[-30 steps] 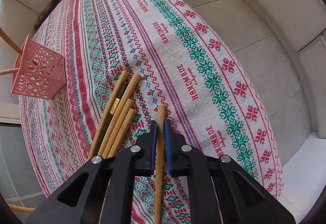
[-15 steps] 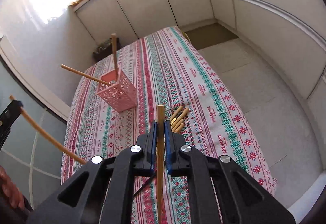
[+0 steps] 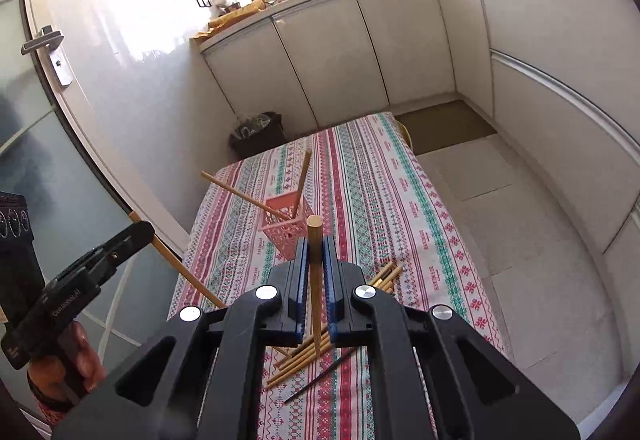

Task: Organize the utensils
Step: 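Carry both upright chopsticks over the pink basket, then lower both chopsticks into the pink basket and open both tools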

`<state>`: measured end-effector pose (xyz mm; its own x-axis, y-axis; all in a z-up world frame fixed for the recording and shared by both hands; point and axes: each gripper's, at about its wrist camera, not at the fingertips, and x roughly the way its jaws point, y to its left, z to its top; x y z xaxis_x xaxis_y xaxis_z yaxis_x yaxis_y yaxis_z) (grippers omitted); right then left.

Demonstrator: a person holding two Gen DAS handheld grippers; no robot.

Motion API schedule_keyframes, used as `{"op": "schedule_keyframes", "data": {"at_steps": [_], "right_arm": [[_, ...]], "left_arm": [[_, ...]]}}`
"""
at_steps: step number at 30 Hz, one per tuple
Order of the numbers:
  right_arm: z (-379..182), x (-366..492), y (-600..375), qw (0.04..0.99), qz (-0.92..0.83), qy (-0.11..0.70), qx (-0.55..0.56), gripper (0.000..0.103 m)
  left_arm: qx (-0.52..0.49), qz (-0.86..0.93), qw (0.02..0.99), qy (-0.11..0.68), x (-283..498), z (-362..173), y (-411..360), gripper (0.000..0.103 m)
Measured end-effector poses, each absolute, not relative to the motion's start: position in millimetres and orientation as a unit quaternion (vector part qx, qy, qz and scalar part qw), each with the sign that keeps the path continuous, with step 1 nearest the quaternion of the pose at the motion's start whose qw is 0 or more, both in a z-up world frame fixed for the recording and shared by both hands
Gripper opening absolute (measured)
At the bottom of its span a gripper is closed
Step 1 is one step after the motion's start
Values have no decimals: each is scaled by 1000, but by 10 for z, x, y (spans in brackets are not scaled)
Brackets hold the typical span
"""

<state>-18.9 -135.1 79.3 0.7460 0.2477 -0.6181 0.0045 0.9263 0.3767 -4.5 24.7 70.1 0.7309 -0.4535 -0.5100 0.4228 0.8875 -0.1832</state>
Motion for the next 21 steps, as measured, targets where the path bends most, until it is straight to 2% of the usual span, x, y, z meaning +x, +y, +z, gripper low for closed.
{"op": "schedule_keyframes", "data": {"at_steps": [11,21], "right_arm": [[1611,441,-1261,942,92,286,153,8],[1668,1060,-963,959,98,237,120,8]], "left_arm": [[26,-199,955,218,217,1427,134,6],[9,-157,970,187,784,1577,184,6]]}}
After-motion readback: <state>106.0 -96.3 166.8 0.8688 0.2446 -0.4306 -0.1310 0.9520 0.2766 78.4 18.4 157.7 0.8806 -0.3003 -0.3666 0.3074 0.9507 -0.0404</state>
